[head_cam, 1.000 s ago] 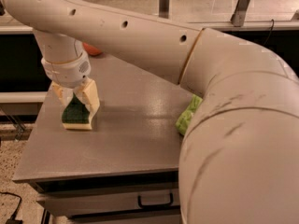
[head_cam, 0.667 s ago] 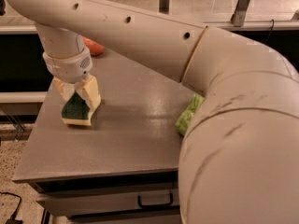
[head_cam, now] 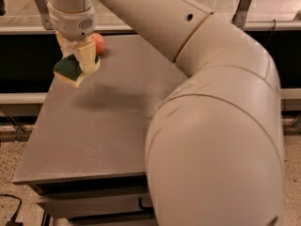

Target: Move sponge near apple

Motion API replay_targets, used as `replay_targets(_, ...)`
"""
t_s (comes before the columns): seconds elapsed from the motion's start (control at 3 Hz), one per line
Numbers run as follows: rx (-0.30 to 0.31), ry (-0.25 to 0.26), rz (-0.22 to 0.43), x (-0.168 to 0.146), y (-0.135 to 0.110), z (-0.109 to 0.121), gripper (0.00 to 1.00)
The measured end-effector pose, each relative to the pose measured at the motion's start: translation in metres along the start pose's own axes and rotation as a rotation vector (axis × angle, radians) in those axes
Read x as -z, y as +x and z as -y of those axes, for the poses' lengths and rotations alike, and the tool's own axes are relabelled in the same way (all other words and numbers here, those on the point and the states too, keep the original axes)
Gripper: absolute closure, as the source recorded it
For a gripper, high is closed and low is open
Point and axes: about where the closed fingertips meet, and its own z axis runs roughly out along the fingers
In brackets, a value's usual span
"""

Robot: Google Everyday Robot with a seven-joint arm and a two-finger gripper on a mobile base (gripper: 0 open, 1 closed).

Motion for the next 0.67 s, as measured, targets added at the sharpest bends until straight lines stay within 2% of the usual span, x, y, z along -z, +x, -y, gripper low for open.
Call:
replay_targets(0.33, -0.139, 0.055, -0.038, 0.009, 0.032, 0.024, 1.0)
replay_targets(0.67, -0.299, 0.075, -0.103, 0.002, 0.073, 0.033, 1.0)
